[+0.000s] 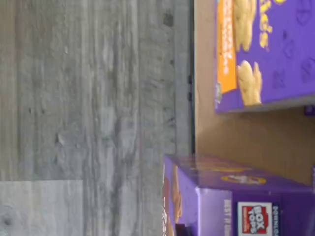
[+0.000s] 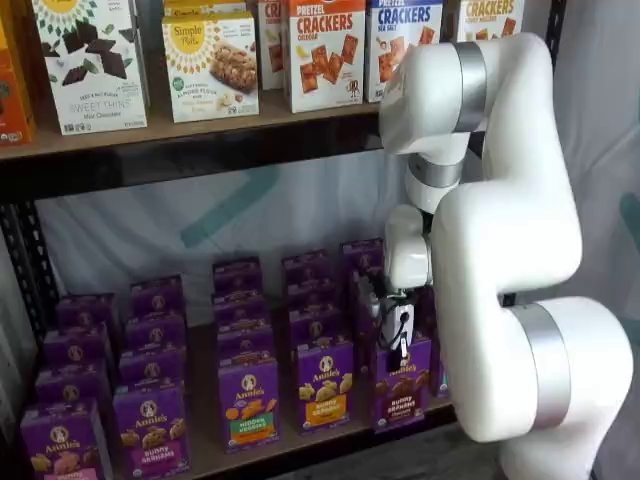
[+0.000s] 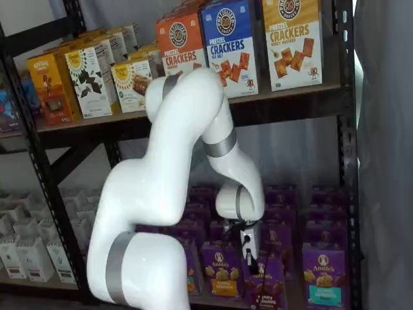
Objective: Pick up the purple box with a brown patch in the center, on the bottom shelf, the fifth box from the left
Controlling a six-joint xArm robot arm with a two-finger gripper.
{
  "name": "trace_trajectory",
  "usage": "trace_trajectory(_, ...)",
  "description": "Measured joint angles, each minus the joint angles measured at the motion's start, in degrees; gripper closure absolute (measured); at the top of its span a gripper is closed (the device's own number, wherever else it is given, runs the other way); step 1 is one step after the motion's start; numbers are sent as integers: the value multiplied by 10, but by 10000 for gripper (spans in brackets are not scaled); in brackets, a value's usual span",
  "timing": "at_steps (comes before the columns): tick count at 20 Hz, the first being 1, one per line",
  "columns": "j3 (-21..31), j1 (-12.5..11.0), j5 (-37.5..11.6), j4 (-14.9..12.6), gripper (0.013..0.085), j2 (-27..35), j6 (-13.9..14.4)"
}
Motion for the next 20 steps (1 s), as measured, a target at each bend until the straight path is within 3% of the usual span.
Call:
trace_trajectory(6,55,17,20,4,650,-46,13)
trace_trajectory(8,79,25,26,28,650,-66,-2)
trace_trajectory(14,149,33,14,3,650,-122,30)
trace_trajectory(17,177,37,16,21,650,-152,16)
trace_trajectory(20,202,41,20,61,650,-182,-18)
